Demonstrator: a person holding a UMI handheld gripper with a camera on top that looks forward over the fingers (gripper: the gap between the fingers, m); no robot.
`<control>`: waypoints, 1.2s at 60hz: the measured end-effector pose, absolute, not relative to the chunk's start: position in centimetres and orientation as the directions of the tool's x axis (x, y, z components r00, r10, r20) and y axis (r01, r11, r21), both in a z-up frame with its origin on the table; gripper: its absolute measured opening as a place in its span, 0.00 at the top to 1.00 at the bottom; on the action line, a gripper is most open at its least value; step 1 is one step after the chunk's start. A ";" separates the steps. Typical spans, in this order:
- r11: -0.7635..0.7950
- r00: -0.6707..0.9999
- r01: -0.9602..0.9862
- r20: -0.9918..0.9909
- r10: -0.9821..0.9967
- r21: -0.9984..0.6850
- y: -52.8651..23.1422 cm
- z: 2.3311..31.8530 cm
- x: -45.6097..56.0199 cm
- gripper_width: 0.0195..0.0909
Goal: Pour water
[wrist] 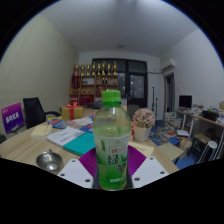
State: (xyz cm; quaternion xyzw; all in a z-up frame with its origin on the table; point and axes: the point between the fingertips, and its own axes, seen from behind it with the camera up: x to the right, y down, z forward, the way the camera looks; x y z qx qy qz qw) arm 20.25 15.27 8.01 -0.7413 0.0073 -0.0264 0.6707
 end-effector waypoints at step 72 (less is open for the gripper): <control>-0.132 0.996 -0.056 -0.065 0.065 -0.990 -23.6 12.2 10.4 0.11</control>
